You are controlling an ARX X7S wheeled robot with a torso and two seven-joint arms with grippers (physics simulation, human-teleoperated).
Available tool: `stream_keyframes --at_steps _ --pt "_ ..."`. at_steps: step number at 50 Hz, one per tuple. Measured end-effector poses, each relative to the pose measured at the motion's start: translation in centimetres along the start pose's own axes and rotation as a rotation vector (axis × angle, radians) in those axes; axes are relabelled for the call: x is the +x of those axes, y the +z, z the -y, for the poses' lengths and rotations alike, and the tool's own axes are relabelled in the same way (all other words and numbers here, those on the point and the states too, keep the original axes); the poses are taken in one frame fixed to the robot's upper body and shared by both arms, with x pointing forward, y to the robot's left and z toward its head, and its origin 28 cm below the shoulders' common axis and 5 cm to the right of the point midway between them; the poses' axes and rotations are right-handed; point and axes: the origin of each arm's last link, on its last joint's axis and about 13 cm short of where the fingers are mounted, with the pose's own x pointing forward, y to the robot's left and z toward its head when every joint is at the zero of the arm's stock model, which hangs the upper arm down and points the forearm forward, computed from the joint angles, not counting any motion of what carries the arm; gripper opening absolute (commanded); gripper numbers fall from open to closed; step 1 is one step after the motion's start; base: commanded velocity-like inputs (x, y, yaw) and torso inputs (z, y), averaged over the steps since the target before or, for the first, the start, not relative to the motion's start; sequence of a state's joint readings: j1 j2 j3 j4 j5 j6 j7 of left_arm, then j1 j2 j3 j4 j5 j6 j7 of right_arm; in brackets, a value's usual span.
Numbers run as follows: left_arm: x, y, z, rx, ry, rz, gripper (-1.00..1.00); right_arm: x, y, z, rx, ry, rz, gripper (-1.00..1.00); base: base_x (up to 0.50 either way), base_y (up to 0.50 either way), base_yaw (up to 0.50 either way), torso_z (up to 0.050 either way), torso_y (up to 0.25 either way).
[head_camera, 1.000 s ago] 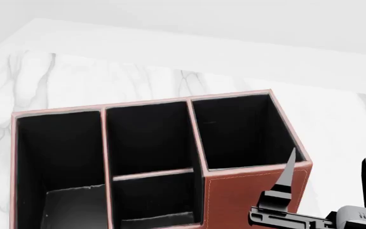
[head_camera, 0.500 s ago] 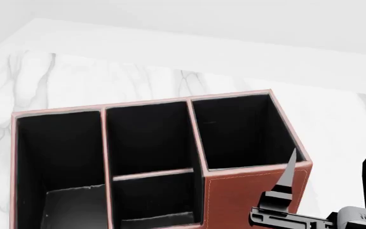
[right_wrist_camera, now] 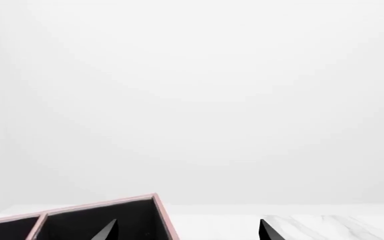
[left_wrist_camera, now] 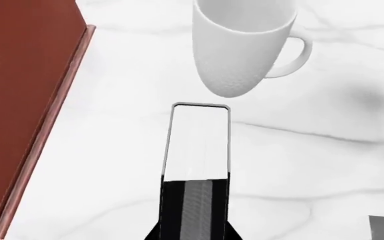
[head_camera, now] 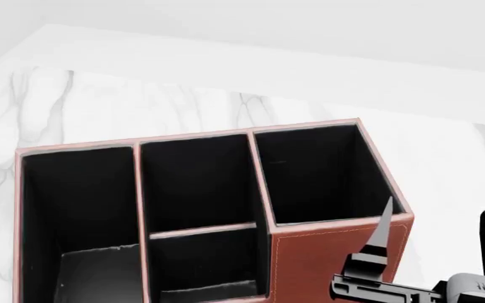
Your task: Pick up the book and place it in the front compartment of the caddy.
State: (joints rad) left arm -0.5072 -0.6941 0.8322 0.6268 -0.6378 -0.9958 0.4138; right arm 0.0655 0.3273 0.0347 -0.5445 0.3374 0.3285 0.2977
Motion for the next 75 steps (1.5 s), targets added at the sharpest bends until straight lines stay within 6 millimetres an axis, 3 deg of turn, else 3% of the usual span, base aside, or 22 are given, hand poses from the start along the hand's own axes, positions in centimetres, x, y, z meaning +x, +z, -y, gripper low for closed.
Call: stream_keyframes --at_steps 28,51,75 --pt "-4.9 6.0 -1.5 0.344 0.142 0.142 -1.00 -0.1 0.4 -0.2 -0.001 0.021 0.010 1.00 0.00 0.00 0.00 0.000 0.001" --pt "-7.6 10.5 -5.1 0.578 0.236 0.153 -1.00 0.0 0.3 0.1 -0.008 0.011 0.014 1.00 0.00 0.00 0.00 0.000 0.001" --pt "-8.8 13.8 -9.9 0.681 0.389 0.164 -1.00 0.1 0.2 0.3 -0.021 -0.002 0.016 1.00 0.00 0.00 0.00 0.000 0.001"
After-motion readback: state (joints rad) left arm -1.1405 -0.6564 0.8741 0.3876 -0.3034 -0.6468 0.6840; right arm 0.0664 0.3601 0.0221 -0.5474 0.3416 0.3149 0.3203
